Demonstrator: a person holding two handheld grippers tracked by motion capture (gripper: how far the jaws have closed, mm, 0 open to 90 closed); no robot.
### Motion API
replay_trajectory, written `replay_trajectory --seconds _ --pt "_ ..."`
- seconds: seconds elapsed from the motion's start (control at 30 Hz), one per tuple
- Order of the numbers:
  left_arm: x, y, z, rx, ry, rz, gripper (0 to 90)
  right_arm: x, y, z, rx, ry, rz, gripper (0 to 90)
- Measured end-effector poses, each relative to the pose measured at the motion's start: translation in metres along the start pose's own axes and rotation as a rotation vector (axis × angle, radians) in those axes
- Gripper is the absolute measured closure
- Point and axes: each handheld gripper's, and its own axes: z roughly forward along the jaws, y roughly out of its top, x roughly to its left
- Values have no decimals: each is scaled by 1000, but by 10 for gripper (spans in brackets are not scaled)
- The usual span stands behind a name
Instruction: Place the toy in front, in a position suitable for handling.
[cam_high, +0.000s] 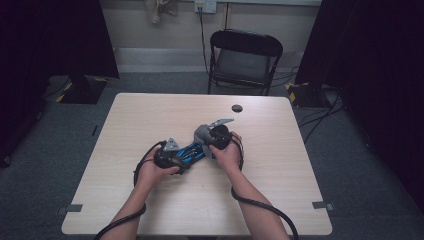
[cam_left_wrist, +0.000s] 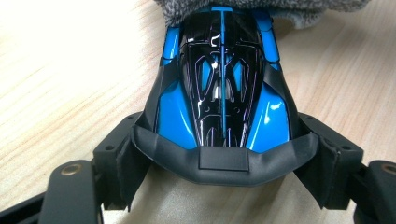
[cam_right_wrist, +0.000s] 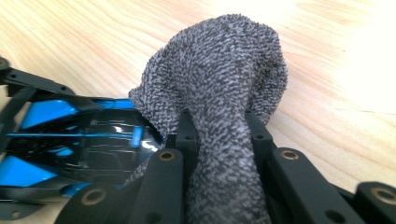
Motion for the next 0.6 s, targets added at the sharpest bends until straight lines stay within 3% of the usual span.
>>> replay_trajectory --seconds 0.2,0.37,0.4,0.47,0.53,0.6 --pt "0 0 0 -1 0 -1 246 -7 -3 1 -10 -20 -5 740" --pt "0 0 0 -1 0 -1 246 -19 -7 0 2 -53 32 740" --pt "0 0 0 -1 0 -1 246 -23 -9 -1 5 -46 70 739" --pt "0 0 0 -1 0 -1 246 -28 -11 -5 14 -60 89 740" --pt "0 0 0 -1 0 -1 246 -29 -13 -10 -5 -42 113 740" --pt "0 0 0 -1 0 -1 246 -26 -12 -16 -10 -39 91 739"
